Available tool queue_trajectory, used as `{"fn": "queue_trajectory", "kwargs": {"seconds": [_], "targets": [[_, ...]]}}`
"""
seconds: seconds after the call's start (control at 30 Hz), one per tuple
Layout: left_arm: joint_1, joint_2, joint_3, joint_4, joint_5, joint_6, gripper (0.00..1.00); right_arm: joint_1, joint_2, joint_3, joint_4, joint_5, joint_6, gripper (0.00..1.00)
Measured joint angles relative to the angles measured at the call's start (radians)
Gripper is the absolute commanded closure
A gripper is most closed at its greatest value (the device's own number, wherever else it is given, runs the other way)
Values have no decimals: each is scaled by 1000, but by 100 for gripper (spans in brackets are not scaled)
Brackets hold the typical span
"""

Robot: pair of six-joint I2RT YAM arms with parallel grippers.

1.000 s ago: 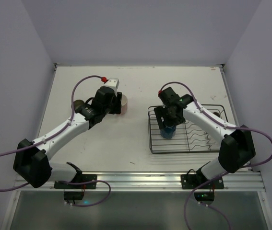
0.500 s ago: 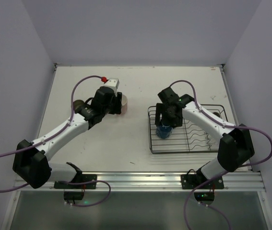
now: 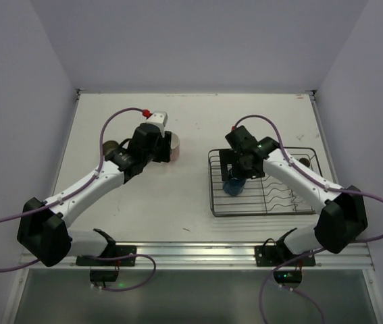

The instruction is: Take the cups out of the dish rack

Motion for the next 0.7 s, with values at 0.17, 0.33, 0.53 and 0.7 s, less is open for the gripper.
{"fn": "queue_trajectory", "kwargs": {"seconds": [0.17,0.33,0.53,0.7], "targets": [[0,0,0,0,7,0,46,0,-109,19,-1,-6,-79,1],[0,-10,-8,5,22,0,46,7,-153,95,-14,-62,-187,1],[0,-50,-33,7,44,0,46,55,-170,39,1,-41,-439,1],[0,-65,-33,13,62,1,47,56,-219,-50,0,-6,-650,1]]}}
